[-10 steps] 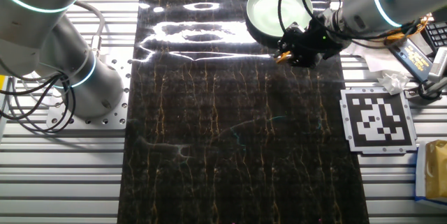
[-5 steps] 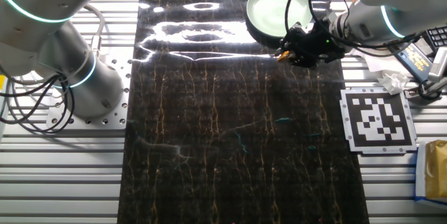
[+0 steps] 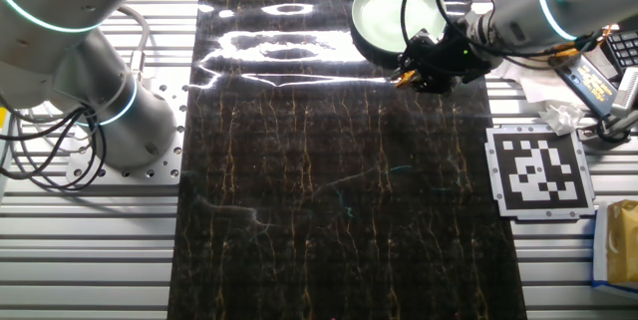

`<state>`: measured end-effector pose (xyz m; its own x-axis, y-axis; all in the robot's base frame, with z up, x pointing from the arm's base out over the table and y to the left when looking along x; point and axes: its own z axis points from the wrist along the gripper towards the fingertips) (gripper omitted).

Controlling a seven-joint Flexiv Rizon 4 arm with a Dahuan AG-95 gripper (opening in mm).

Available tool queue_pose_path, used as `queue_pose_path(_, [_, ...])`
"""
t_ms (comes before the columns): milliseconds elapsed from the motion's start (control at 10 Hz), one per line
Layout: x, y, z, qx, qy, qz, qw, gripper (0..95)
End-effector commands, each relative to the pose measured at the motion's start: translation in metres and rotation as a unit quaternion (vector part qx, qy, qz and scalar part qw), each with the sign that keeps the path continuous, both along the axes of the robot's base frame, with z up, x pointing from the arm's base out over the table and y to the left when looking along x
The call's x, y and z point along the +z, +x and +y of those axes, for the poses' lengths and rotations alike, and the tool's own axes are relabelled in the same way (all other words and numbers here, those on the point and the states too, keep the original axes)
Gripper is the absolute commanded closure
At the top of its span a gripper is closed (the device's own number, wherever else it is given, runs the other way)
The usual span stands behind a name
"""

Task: Use a clamp

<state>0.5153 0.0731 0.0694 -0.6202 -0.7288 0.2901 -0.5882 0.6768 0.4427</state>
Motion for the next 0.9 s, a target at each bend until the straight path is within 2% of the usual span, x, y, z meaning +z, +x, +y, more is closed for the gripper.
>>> queue_pose_path(100, [-0.0001, -0.0003, -0.0004, 0.01, 0.005, 0.008, 0.9999, 95.0])
queue_pose_path(500, [-0.0001, -0.0003, -0.0004, 0.033, -0.013, 0.018, 0.9992, 95.0])
queue_pose_path(900, [-0.0001, -0.0003, -0.0004, 0.038, -0.007, 0.023, 0.999, 95.0])
